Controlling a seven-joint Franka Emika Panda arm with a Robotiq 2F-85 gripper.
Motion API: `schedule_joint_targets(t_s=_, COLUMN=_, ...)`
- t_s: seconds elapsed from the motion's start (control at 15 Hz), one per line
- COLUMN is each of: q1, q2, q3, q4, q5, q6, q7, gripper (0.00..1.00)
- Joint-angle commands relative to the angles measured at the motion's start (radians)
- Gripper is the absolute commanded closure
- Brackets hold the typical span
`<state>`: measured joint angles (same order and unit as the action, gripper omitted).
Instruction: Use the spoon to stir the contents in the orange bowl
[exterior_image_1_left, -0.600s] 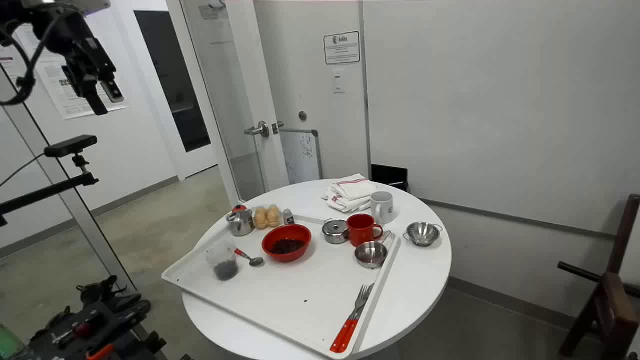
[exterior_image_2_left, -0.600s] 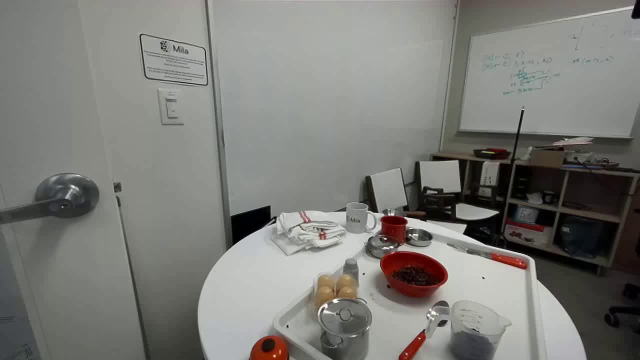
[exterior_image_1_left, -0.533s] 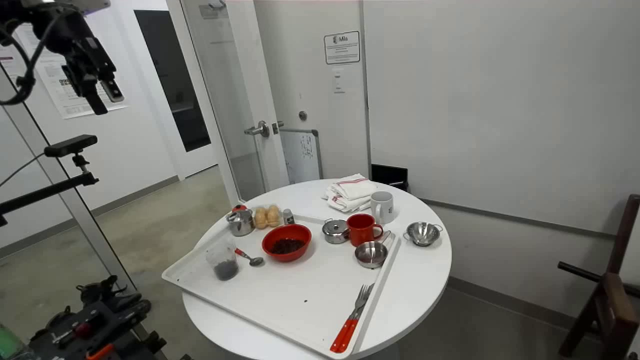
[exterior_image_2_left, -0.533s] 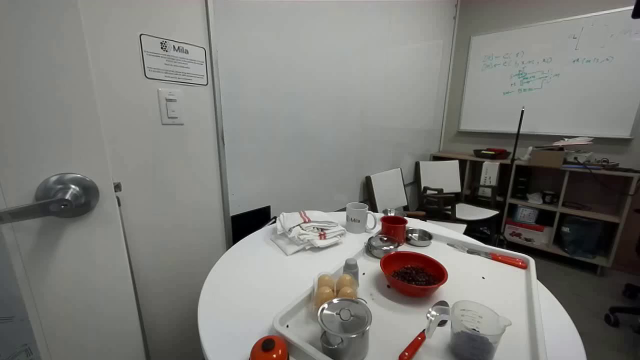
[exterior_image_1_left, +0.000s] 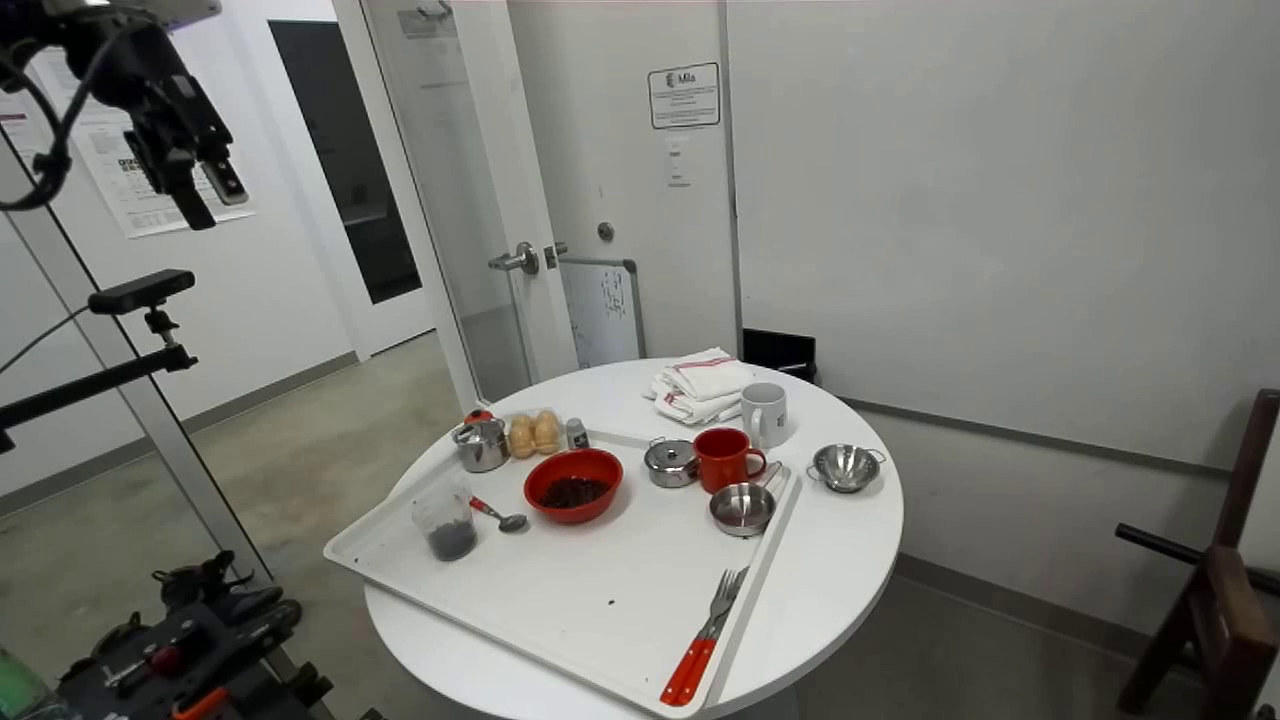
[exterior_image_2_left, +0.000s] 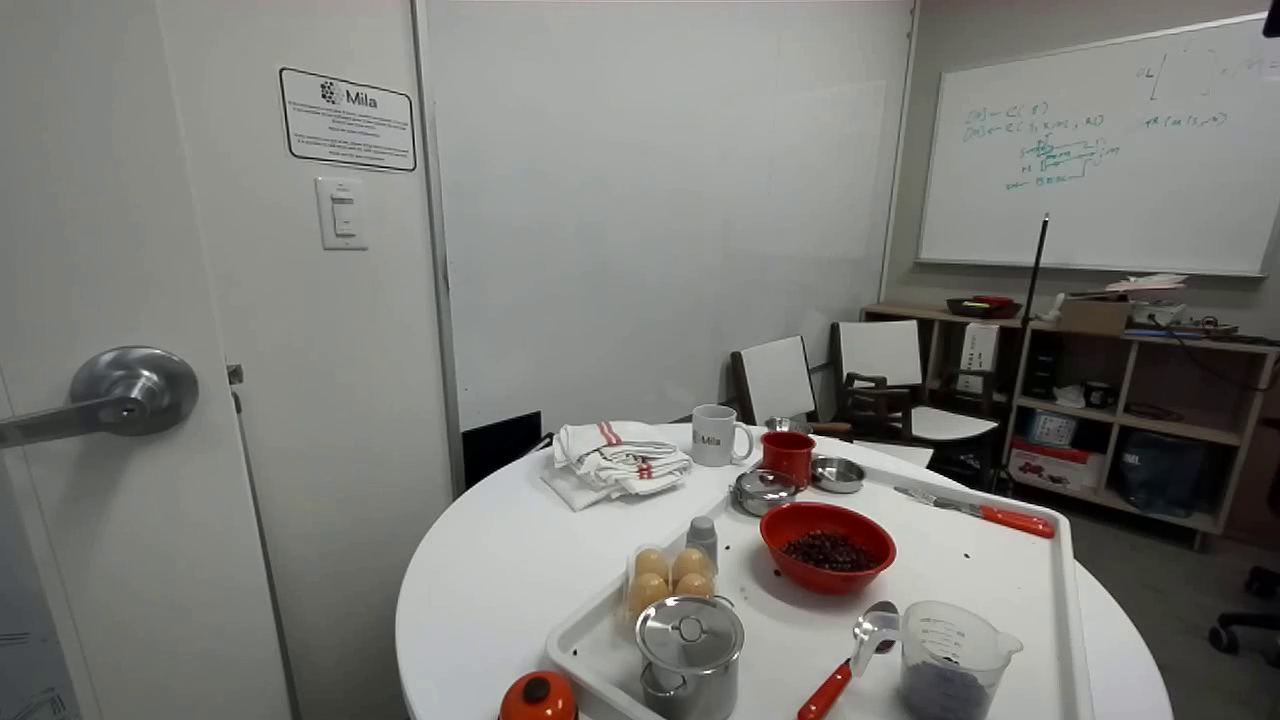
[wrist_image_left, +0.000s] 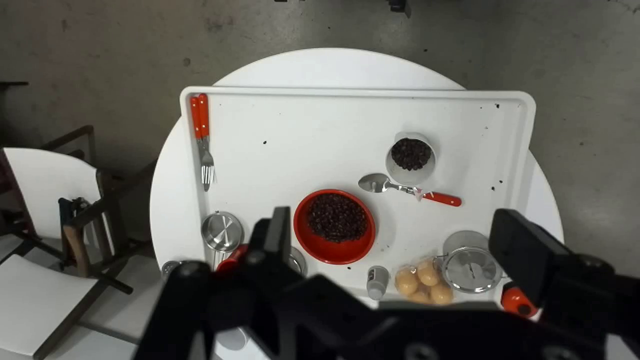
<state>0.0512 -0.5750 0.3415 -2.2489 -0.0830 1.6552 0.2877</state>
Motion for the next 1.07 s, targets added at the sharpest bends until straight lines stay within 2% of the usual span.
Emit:
schedule_joint_targets(t_s=0.0, q1=0.005, q2=0.026, q3=0.013, q4=0.014, q5=-0.008, q6=-0.025, q7=0.142, gripper=0.00)
schedule_joint_targets(t_s=0.27, q1=-0.008, q2=0.102, q3=0.064, q4=0.020, q5=0.034, q6=0.000, q7=0.405, gripper=0.00)
schedule_joint_targets(t_s=0.47, q1=0.002, q2=0.177, q3=0.074, q4=0.031, q5=0.059, q6=0.008, q7=0.585, gripper=0.00)
schedule_joint_targets(t_s=1.0, q1=0.002, q2=0.415, q3=-0.011, q4=0.067, q5=0.072, q6=0.149, q7=0.937, gripper=0.00)
